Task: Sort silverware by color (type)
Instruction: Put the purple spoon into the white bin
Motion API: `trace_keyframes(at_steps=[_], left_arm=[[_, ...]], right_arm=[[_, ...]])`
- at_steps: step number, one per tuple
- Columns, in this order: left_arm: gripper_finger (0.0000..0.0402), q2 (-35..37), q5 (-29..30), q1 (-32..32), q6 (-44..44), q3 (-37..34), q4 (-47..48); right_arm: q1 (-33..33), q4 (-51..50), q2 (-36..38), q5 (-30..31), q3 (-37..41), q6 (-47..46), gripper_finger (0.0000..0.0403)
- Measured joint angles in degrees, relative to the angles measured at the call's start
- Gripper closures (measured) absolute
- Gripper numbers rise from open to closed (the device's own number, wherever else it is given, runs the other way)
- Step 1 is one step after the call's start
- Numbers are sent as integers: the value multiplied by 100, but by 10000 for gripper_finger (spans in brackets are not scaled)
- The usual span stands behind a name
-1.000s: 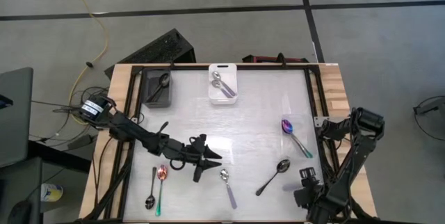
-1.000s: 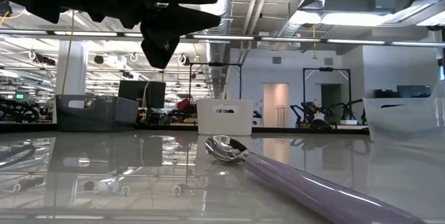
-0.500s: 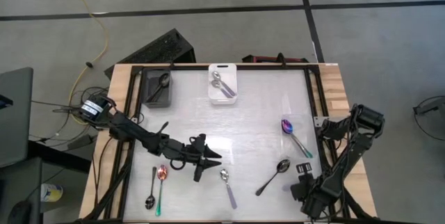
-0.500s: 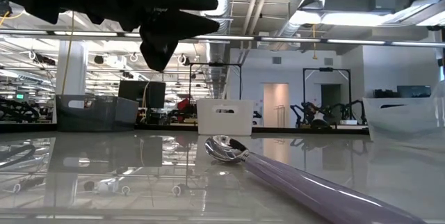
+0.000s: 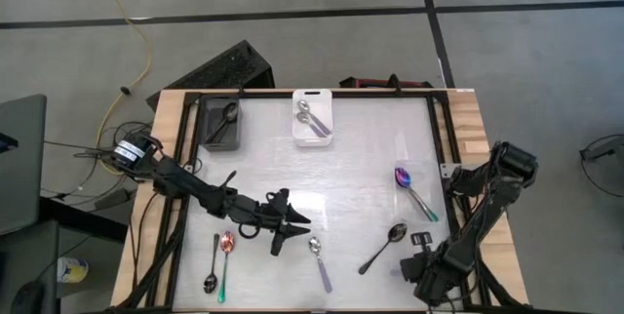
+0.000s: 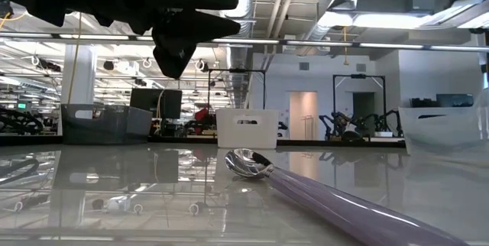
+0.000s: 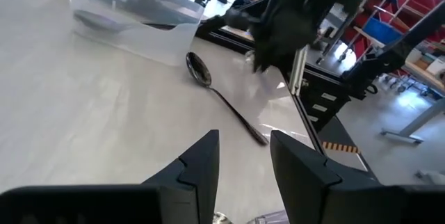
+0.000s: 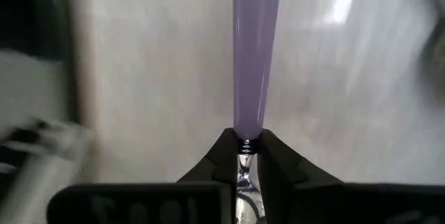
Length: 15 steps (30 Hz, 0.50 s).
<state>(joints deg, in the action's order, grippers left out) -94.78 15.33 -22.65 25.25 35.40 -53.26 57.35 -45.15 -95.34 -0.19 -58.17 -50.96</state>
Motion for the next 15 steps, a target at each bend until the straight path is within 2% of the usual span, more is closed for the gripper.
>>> trace_keyframes(at_steps=[4,7,11,15], left_arm=[[287,0,0,-15,4,0,135],[287,0,0,-15,5,0,202],[287,0,1,-26,2,0,311],[287,0,4,-92,3,0,533]], right_arm=[[-322,-69,262,275,-416,183,348],[-626,-53,445,679,-814,753,348],[-1205,-120,528,1430,-1222,2138,348],[-2132,-38,526,1727,-1596,4082,348]])
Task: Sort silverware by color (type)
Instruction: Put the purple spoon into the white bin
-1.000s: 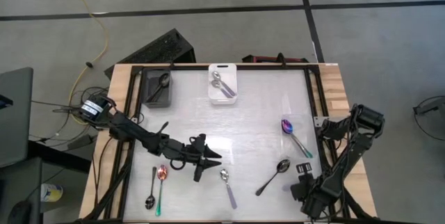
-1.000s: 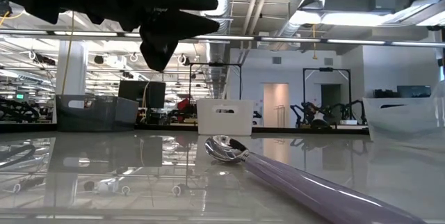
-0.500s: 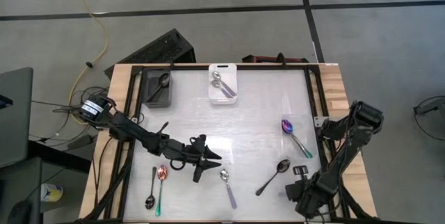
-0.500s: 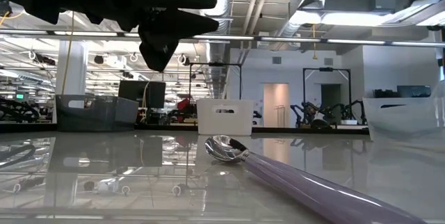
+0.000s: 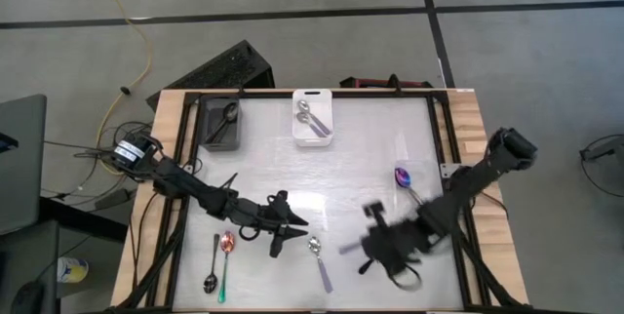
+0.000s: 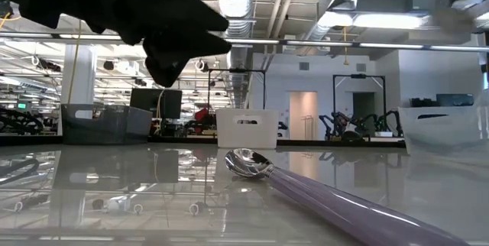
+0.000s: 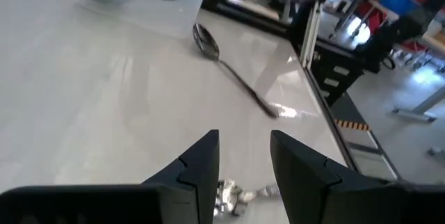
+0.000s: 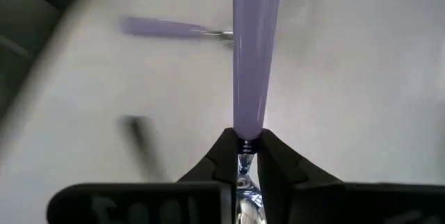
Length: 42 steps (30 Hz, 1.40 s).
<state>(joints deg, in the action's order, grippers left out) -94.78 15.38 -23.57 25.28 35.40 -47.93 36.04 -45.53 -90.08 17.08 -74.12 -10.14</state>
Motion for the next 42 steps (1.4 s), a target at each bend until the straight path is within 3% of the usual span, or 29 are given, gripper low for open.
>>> trace_keyframes(at_steps=[4,10,14,17,19,25,32,38,42], left_arm=[[287,0,-2,-156,96,0,304],[287,2,-15,-470,140,0,789],[287,2,3,-572,15,0,947],[287,2,33,-575,-128,0,982],[287,2,29,-575,-230,0,1008],[287,7,-22,-464,-424,0,1244],[287,547,-1001,-230,-451,0,2180],[287,1102,-435,-181,-475,0,3205],[287,1246,-116,-181,-464,2,3482]], right_arm=[[-1229,288,-44,0,-201,2031,348],[-3333,2153,-42,-77,-219,4415,348],[-4714,3321,-224,-963,-239,4096,348],[-5573,3560,-536,-1730,-223,3189,348],[-5973,3628,-758,-2217,-285,3151,348],[-6320,3755,-1286,-2588,-303,4480,348],[-6387,3863,-1639,-2605,-309,6437,334],[-6423,3803,-1814,-2486,-307,8144,331],[-6326,3895,-1873,-2079,-305,8509,330]])
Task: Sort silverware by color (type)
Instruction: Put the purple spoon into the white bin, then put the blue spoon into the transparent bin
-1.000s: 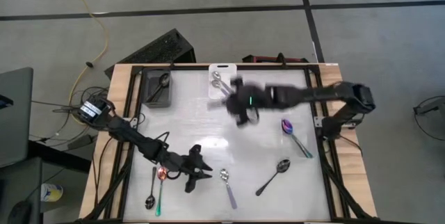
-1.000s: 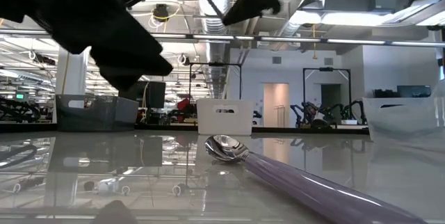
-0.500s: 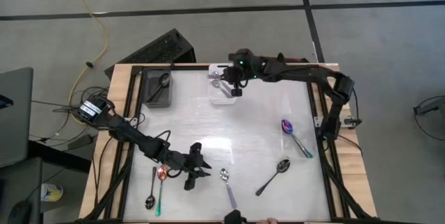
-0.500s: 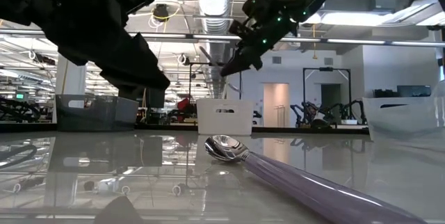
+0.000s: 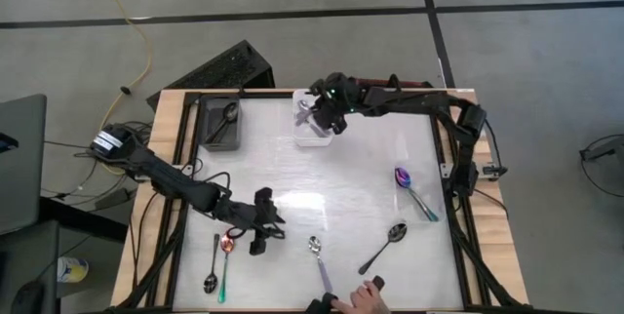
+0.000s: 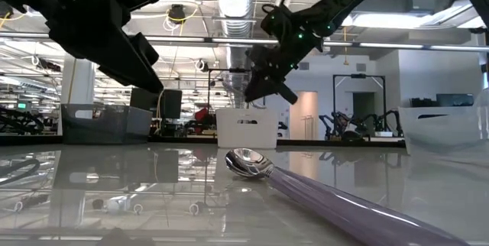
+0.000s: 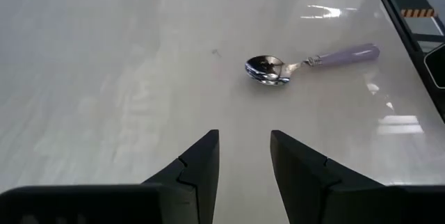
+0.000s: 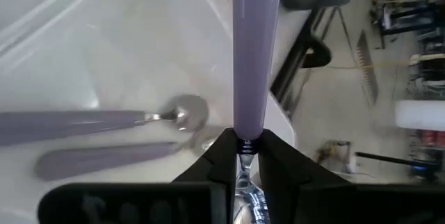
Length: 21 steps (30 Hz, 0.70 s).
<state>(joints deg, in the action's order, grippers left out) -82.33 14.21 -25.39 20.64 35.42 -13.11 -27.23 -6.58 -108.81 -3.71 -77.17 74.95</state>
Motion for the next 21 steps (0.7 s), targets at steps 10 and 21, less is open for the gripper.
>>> trace_keyframes(at_steps=[10,21], left_arm=[[287,2,-20,-4,12,0,-32],[287,2,-28,-7,248,0,-27]], right_arm=[[102,-57,-20,549,-1,655,298],[217,-102,13,942,-1,515,201]])
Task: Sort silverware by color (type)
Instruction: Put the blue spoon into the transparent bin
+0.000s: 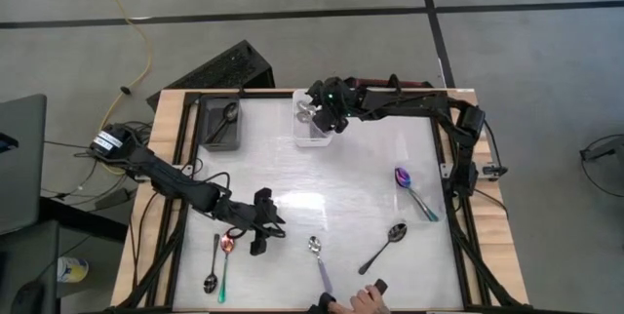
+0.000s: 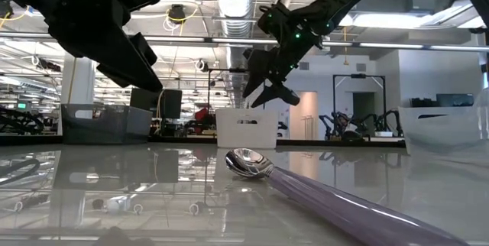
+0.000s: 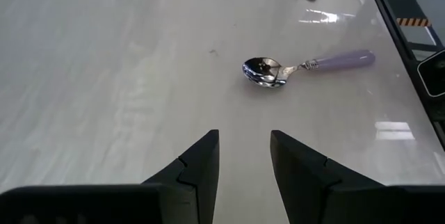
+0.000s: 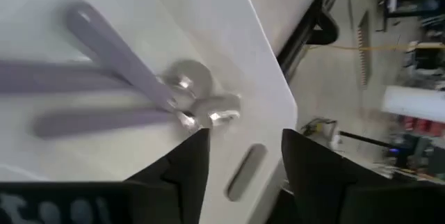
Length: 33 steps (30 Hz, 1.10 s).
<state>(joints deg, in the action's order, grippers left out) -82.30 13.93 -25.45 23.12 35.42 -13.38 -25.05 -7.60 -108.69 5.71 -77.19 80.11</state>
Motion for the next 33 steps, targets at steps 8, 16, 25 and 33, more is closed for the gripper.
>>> trace_keyframes(at_steps=[8,16,25,33], left_arm=[[287,0,10,0,13,0,37],[287,0,570,-2,356,0,-25],[287,-2,602,-2,870,0,-198],[287,-20,653,2,1534,0,-513]], right_arm=[[685,-1070,848,-20,0,-1630,194],[1867,-3008,1992,-1273,94,-7438,202],[4851,-2076,2287,-463,1574,-9910,203],[6842,678,1724,2424,2017,-10489,203]])
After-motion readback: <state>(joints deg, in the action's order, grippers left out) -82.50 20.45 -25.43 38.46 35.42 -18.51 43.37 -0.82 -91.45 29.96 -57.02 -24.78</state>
